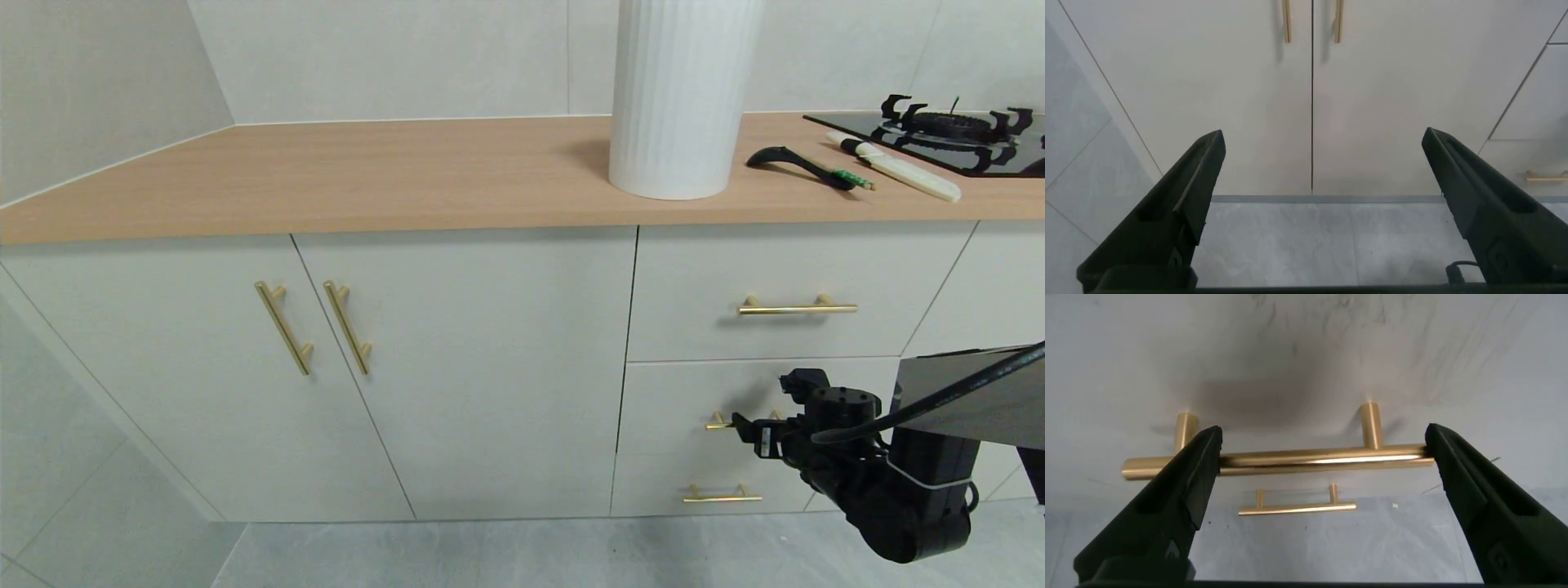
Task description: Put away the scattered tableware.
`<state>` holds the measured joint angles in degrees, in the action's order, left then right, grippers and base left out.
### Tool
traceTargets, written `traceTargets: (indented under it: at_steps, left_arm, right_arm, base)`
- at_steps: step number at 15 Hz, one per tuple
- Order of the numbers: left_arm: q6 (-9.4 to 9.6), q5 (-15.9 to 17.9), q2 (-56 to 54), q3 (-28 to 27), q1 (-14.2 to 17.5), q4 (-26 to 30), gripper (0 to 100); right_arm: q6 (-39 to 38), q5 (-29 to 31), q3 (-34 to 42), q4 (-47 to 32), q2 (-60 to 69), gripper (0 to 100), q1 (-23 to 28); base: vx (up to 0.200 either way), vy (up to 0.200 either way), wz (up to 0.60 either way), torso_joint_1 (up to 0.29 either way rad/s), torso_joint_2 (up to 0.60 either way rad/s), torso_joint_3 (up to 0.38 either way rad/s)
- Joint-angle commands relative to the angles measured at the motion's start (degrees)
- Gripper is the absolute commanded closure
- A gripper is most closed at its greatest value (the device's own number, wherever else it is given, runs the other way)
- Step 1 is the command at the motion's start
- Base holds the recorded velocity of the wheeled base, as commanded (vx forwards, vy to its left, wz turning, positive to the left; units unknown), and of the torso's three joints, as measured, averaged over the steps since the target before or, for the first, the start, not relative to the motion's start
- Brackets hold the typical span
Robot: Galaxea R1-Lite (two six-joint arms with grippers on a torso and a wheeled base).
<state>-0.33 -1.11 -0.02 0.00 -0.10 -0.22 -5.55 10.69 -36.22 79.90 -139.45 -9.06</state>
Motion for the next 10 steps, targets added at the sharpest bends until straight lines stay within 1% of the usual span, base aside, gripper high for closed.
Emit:
traceTargets:
  at_steps: [1, 5, 10]
  left_arm:
    - [-0.02, 0.0, 0.0, 0.0, 0.0, 0.0, 0]
    - [-0.02, 0.0, 0.0, 0.0, 0.0, 0.0, 0]
    - [-0.02, 0.0, 0.0, 0.0, 0.0, 0.0, 0]
  right_arm:
    - [-0.1, -0.1, -0.1, -0.4, -1.0, 0, 0.0]
    - [0.3, -0.5, 2.7, -0.7, -0.8, 0, -0.1]
    - [0.5, -0.5, 3.2, -0.7, -0.8, 0, -0.2]
  base:
    - [0.000, 0.000, 0.00, 0.000, 0.00, 0.000]
    - [0.000, 0.000, 0.00, 0.000, 0.00, 0.000]
    - [0.000, 0.000, 0.00, 0.000, 0.00, 0.000]
